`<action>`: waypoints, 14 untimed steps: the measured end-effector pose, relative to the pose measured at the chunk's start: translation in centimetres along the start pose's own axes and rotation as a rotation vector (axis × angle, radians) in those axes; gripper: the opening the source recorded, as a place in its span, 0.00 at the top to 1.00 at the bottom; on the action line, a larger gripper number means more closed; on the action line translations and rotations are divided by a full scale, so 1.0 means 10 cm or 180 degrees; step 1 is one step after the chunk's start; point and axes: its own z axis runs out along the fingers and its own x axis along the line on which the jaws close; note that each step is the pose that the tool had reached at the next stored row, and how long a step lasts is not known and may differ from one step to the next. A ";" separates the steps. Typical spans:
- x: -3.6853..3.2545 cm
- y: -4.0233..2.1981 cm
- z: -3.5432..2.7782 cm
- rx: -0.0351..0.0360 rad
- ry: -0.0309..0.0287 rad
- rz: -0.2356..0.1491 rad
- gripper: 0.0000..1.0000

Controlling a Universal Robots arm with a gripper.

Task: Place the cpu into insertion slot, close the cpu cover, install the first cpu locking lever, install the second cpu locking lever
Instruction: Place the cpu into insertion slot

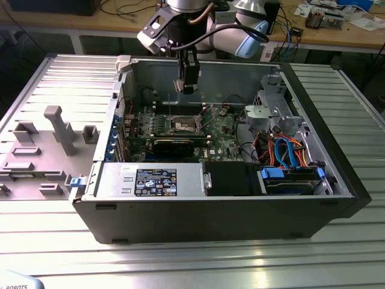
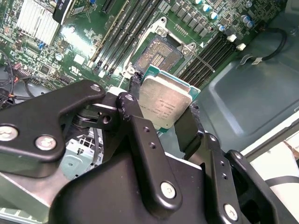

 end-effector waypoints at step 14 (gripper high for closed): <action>0.002 -0.022 0.008 -0.0014 -0.0017 0.0363 0.46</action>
